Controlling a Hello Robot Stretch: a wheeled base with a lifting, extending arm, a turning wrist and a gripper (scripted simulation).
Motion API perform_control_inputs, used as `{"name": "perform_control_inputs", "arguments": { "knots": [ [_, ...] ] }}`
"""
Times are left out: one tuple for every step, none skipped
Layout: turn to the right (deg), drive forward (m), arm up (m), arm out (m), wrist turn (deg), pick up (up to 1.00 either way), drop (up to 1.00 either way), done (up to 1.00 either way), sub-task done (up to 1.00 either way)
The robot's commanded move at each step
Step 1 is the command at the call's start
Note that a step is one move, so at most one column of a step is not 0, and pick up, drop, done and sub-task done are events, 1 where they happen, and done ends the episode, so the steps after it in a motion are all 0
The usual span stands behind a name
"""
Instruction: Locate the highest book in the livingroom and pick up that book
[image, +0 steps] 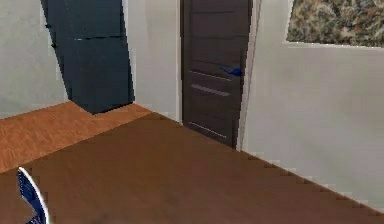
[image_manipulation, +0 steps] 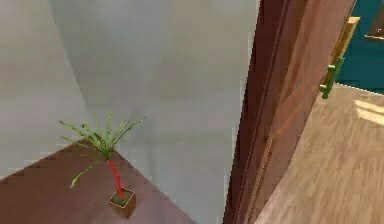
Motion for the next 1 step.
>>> {"name": "perform_control_inputs", "arguments": {
  "knots": [
    [-45.0,0.00,0.00,0.00,0.0,0.00,0.00,0.00,0.00]
  ]
}}
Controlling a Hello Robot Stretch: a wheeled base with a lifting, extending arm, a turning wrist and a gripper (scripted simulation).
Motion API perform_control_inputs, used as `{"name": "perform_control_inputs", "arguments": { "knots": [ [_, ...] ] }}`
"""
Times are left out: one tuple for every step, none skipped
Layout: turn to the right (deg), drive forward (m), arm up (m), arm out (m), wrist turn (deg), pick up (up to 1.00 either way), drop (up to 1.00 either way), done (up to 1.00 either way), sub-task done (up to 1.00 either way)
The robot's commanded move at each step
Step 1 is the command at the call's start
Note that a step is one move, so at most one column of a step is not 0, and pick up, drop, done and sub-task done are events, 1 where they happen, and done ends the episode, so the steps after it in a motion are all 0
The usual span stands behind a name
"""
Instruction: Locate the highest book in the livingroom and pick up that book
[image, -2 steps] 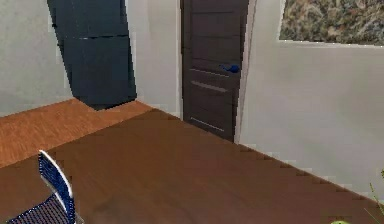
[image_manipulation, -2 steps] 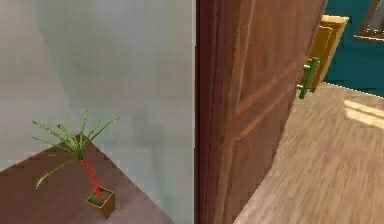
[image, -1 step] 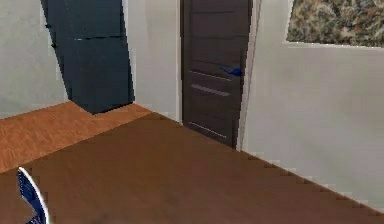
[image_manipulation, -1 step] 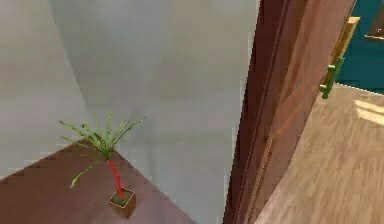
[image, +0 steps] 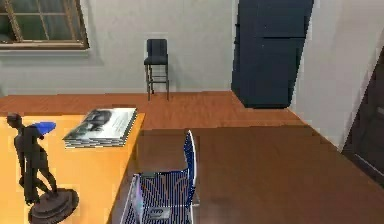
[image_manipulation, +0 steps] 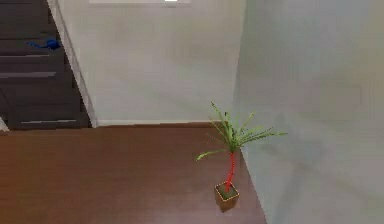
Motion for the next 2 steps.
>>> {"name": "perform_control_inputs", "arguments": {
  "knots": [
    [-45.0,0.00,0.00,0.00,0.0,0.00,0.00,0.00,0.00],
    [-45.0,0.00,0.00,0.00,0.0,0.00,0.00,0.00,0.00]
  ]
}}
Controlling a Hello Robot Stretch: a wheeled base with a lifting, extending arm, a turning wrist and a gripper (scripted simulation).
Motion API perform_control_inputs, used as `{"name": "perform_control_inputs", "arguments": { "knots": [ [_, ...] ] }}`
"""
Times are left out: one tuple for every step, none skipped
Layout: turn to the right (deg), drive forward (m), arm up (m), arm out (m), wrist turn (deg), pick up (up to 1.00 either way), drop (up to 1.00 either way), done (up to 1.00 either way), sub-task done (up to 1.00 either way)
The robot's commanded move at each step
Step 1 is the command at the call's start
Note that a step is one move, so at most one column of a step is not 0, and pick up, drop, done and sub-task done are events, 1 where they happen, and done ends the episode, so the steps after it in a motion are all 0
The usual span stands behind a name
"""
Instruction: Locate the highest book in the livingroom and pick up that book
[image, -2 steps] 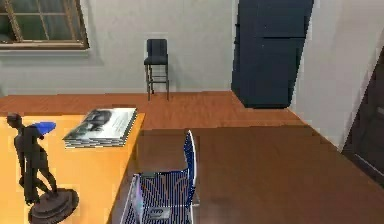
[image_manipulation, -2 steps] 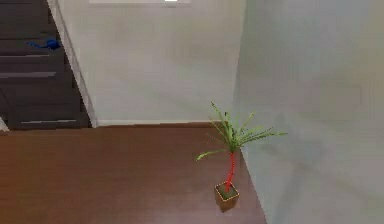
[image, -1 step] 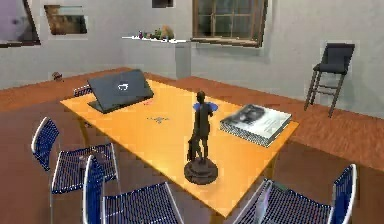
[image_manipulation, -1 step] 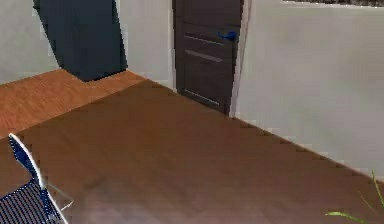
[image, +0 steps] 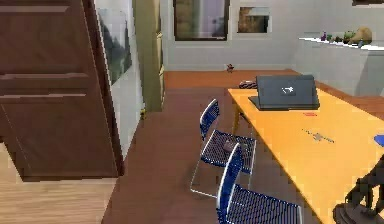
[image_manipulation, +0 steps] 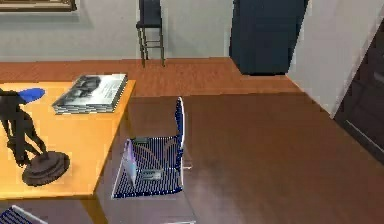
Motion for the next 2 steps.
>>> {"name": "perform_control_inputs", "arguments": {
  "knots": [
    [-24.0,0.00,0.00,0.00,0.0,0.00,0.00,0.00,0.00],
    [45.0,0.00,0.00,0.00,0.0,0.00,0.00,0.00,0.00]
  ]
}}
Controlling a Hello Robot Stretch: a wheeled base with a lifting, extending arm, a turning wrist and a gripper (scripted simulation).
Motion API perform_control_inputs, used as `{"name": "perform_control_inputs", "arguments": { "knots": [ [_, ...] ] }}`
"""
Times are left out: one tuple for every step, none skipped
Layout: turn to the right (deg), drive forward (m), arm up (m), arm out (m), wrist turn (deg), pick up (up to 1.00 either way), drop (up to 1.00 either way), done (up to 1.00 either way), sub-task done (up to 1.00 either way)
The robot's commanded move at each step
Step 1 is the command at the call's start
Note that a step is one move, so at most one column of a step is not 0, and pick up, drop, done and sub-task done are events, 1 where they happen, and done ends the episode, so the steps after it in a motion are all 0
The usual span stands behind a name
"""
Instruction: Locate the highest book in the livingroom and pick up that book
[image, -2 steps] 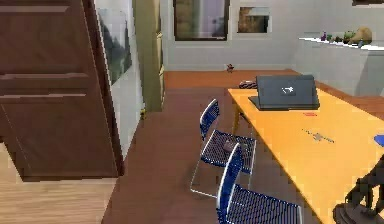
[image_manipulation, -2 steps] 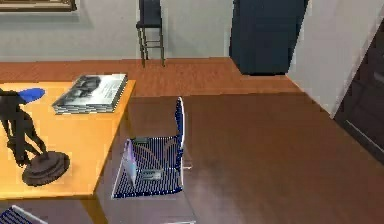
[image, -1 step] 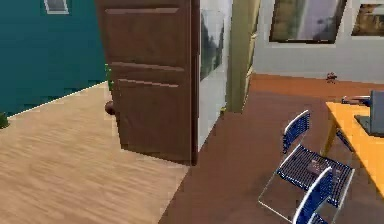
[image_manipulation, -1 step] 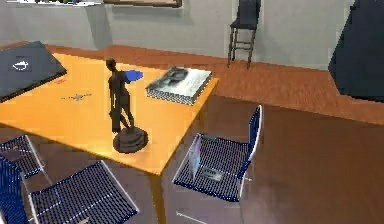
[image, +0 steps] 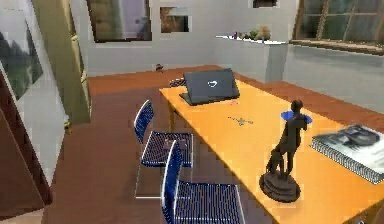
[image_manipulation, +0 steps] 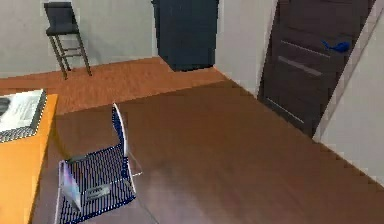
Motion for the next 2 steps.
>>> {"name": "perform_control_inputs", "arguments": {
  "knots": [
    [45.0,0.00,0.00,0.00,0.0,0.00,0.00,0.00,0.00],
    [9.0,0.00,0.00,0.00,0.0,0.00,0.00,0.00,0.00]
  ]
}}
